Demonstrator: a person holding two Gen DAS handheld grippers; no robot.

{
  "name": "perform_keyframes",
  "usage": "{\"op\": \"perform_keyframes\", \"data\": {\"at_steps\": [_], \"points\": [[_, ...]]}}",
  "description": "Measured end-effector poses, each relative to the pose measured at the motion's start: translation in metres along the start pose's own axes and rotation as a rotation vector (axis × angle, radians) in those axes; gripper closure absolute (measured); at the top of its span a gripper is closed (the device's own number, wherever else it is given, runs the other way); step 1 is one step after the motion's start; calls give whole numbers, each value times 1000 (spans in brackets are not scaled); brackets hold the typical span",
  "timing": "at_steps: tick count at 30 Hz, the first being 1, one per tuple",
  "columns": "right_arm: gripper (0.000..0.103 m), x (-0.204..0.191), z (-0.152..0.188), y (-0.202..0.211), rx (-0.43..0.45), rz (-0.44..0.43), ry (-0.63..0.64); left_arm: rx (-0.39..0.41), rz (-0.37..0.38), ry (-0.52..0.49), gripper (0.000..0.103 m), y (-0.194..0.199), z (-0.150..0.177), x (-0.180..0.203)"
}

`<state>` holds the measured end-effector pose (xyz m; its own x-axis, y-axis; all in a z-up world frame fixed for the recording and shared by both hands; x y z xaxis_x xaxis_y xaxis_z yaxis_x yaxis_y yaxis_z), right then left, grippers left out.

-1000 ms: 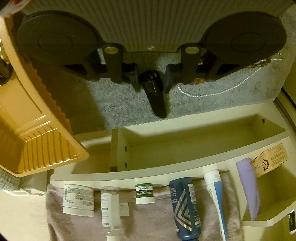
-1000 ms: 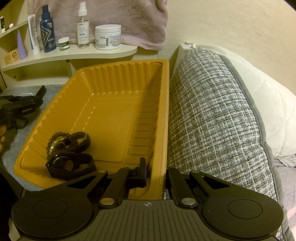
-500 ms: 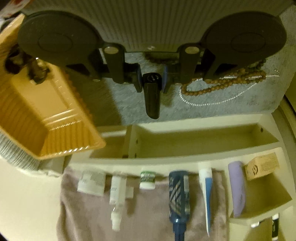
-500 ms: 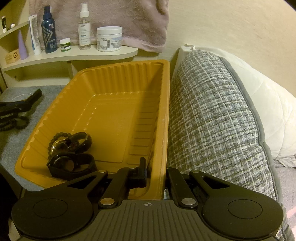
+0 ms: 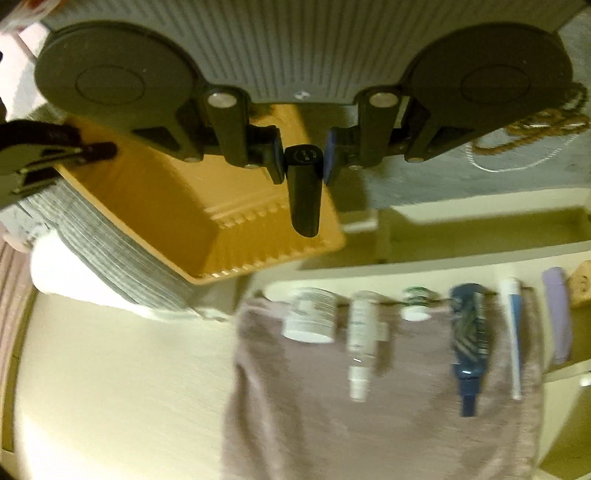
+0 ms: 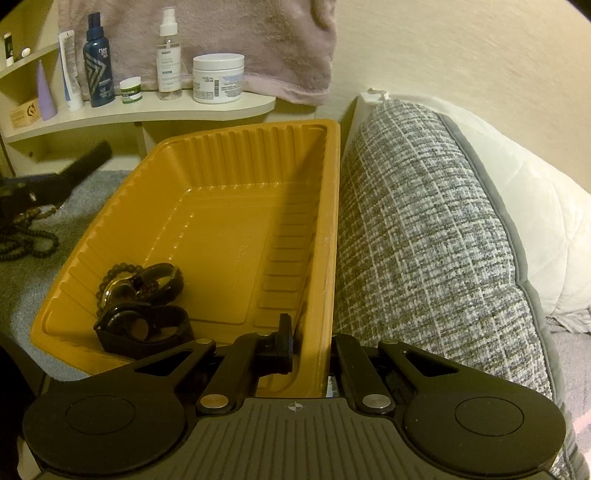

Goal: Organize jewelry
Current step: 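Carry the black case into the orange tray and open the left tool, then grasp the dark green bead necklace from the pile with the left tool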

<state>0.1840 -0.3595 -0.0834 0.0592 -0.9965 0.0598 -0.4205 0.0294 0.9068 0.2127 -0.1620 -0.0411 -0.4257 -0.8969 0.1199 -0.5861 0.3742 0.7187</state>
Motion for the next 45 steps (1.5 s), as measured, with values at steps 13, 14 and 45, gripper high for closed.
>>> {"op": "perform_keyframes", "data": {"at_steps": [13, 14, 45], "points": [[99, 2, 1, -1, -1, -7, -7, -59, 49, -66, 83, -18, 19, 36], [99, 2, 1, -1, -2, -7, -7, -61, 56, -67, 83, -19, 19, 37], [99, 1, 1, -1, -5, -3, -3, -94, -402, -89, 83, 15, 61, -136]]}}
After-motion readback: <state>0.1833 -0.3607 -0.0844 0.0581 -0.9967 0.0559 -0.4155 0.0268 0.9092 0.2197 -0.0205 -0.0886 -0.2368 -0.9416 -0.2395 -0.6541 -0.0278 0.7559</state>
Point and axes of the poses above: each gripper's, at about its wrist camera, not at the fingertips, and y roughly against the way its jaws point, x to its right, z to its underside, the point moved 7 cm from there along -y, roughly the way its jaws point, and after that the axes turned 15 degrees about -x, right-handed, at the moved point
